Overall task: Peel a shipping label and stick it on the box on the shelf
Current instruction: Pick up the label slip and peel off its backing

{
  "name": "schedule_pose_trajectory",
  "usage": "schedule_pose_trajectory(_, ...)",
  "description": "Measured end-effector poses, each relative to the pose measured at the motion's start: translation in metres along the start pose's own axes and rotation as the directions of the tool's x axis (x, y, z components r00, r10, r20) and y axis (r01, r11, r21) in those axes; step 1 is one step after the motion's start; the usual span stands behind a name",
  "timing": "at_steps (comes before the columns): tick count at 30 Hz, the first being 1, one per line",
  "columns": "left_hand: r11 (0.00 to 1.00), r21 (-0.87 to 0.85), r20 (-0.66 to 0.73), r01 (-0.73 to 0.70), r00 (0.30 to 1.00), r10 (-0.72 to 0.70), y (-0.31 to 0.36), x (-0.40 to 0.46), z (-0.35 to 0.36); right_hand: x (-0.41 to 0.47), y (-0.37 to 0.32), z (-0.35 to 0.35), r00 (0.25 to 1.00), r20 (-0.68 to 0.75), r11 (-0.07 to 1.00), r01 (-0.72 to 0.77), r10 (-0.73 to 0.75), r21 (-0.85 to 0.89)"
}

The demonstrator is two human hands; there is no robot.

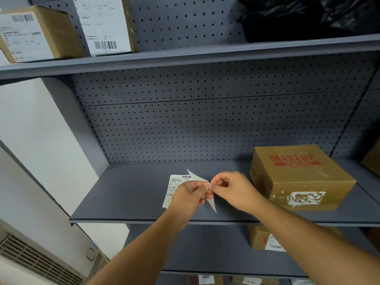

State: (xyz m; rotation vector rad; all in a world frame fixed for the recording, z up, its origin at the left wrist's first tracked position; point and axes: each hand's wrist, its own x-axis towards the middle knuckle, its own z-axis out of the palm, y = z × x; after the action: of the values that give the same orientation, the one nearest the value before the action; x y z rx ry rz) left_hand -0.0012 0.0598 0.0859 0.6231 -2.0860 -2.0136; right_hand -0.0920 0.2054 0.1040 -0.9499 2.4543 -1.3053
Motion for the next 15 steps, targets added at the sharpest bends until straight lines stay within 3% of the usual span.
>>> schedule_pose_trajectory(6,0.999,0.041,0.001,-0.001,1.0,0.001,0.002,0.003,0.0,0.003,0.0,-0.001,1.0,-0.004,1.0,0.003,-0.003,-0.022)
schedule_pose_trajectory(15,0.998,0.069,-0.038,0.014,0.999,-0.012,0.006,0.005,-0.004,0.013,0.001,-0.007,0.988,-0.083,0.979,-0.119,0.134,0.163)
